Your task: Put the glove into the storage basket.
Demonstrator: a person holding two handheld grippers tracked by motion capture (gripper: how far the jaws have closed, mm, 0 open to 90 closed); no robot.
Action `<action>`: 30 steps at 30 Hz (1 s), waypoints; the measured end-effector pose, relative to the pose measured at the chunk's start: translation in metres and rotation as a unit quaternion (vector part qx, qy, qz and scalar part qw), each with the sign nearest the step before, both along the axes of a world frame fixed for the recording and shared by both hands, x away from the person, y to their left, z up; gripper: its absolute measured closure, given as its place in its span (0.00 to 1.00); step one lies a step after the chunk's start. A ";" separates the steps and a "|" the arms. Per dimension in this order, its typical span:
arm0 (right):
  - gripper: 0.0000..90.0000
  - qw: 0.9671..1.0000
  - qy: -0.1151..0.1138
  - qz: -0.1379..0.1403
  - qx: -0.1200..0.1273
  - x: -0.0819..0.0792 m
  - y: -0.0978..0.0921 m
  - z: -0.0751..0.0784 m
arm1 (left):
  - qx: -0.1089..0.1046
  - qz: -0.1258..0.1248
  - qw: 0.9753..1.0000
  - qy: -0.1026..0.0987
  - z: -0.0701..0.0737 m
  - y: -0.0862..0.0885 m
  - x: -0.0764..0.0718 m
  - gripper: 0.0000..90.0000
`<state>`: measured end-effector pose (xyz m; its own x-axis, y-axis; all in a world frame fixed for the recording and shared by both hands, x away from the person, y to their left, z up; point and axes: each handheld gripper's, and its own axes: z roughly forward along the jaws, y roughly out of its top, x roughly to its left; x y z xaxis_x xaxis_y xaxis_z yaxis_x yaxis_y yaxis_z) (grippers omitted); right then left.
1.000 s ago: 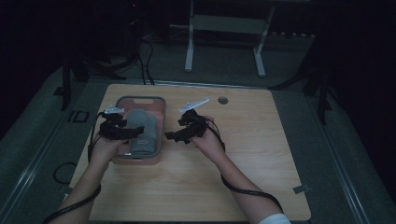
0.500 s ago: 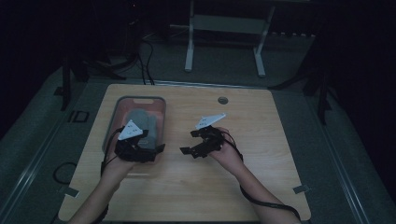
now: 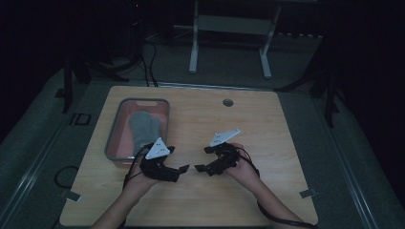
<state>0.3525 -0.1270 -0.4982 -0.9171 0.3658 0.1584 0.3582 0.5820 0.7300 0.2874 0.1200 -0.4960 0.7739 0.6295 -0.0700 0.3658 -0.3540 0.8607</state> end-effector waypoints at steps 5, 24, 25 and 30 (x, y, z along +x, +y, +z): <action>0.17 1.000 0.008 -0.008 -0.012 -0.009 -0.022 -0.020 | -0.009 -0.034 0.999 0.003 -0.020 -0.015 -0.002 0.16; 0.18 1.000 -0.008 -0.024 0.015 -0.032 -0.091 -0.046 | -0.001 -0.062 0.998 0.014 -0.051 -0.045 -0.007 0.16; 0.17 1.000 -0.010 -0.024 0.012 -0.034 -0.093 -0.047 | 0.000 -0.063 0.998 0.014 -0.052 -0.046 -0.007 0.16; 0.17 0.999 -0.009 -0.030 0.006 -0.039 -0.106 -0.051 | 0.003 -0.067 0.998 0.018 -0.055 -0.048 -0.009 0.16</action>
<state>0.3135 -0.2328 -0.5492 -0.8964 0.4185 0.1460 0.3784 0.5509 0.7439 0.2785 0.0719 -0.5513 0.8480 0.5212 -0.0955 0.3456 -0.4074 0.8453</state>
